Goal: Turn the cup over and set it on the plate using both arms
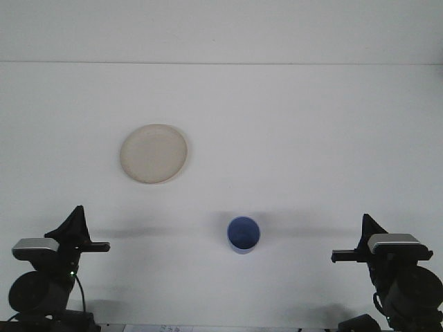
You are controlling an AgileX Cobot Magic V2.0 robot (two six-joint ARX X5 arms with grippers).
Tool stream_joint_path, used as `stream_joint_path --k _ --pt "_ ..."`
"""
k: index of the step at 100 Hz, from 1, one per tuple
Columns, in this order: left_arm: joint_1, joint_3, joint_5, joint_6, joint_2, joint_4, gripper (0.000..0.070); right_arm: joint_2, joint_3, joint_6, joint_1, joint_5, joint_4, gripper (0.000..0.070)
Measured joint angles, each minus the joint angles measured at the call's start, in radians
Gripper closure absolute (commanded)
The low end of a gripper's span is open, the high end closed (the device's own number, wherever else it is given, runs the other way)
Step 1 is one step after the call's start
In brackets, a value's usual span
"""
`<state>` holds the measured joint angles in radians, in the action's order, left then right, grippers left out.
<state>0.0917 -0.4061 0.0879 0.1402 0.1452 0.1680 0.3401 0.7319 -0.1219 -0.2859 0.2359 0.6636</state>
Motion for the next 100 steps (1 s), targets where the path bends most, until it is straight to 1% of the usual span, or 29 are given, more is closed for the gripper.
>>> stream_joint_path --k 9,25,37,41,49,57,62,73,79,82,87,88,89,90,92,93,94,95,98,100 --pt "0.0 -0.183 -0.011 0.016 0.125 0.118 0.0687 0.0 0.0 0.0 0.0 0.0 -0.005 0.07" --pt "0.0 -0.542 -0.114 0.021 0.401 0.394 0.0687 0.0 0.0 0.0 0.0 0.0 -0.016 0.07" --pt "0.0 -0.792 -0.121 -0.01 0.6 0.599 0.0687 0.0 0.0 0.0 0.0 0.0 -0.017 0.07" --pt "0.0 -0.852 -0.127 -0.015 0.652 0.644 0.0688 0.0 0.0 0.0 0.0 0.0 -0.017 0.07" --pt "0.0 -0.931 -0.154 -0.024 0.736 0.692 0.0688 0.0 0.0 0.0 0.0 0.0 -0.017 0.07" --pt "0.003 -0.946 -0.176 -0.027 0.784 0.698 0.0687 0.0 0.0 0.0 0.0 0.0 -0.017 0.07" --pt "0.011 -0.946 -0.203 -0.026 0.806 0.712 0.0684 0.0 0.0 0.0 0.0 0.0 -0.017 0.07" --pt "0.039 -0.946 -0.268 0.002 0.854 0.729 0.0682 0.0 0.0 0.0 0.0 0.0 -0.017 0.07" --pt "0.056 -0.946 -0.296 0.005 0.878 0.744 0.0674 0.0 0.0 0.0 0.0 0.0 -0.017 0.07" --pt "0.065 -0.946 -0.305 0.005 0.889 0.749 0.0636 0.0 0.0 0.0 0.0 0.0 -0.017 0.07" --pt "0.085 -0.946 -0.32 0.005 0.909 0.755 0.0493 0.0 0.0 0.0 0.0 0.0 -0.017 0.07" --pt "0.089 -0.946 -0.323 0.005 0.913 0.755 0.0455 0.0 0.0 0.0 0.0 0.0 -0.017 0.07" --pt "0.095 -0.946 -0.326 0.005 0.918 0.755 0.0387 0.0 0.0 0.0 0.0 0.0 -0.017 0.07" --pt "0.1 -0.946 -0.328 0.005 0.923 0.755 0.0342 0.0 0.0 0.0 0.0 0.0 -0.017 0.07" --pt "0.113 -0.946 -0.332 0.005 0.932 0.755 0.0253 0.0 0.0 0.0 0.0 0.0 -0.017 0.07" --pt "0.119 -0.946 -0.335 0.005 0.937 0.755 0.023 0.0 0.0 0.0 0.0 0.0 -0.017 0.07" --pt "0.126 -0.946 -0.335 0.005 0.943 0.755 0.019 0.0 0.0 0.0 0.0 0.0 -0.017 0.07" --pt "0.132 -0.946 -0.337 0.005 0.948 0.755 0.0137 0.0 0.0 0.0 0.0 0.0 -0.017 0.07" --pt "0.154 -0.946 -0.34 0.004 0.966 0.754 0.0081 0.0 0.0 0.0 0.0 0.0 -0.017 0.07" --pt "0.171 -0.946 -0.342 0.004 0.978 0.753 0.0066 0.0 0.0 0.0 0.0 0.0 -0.017 0.07"
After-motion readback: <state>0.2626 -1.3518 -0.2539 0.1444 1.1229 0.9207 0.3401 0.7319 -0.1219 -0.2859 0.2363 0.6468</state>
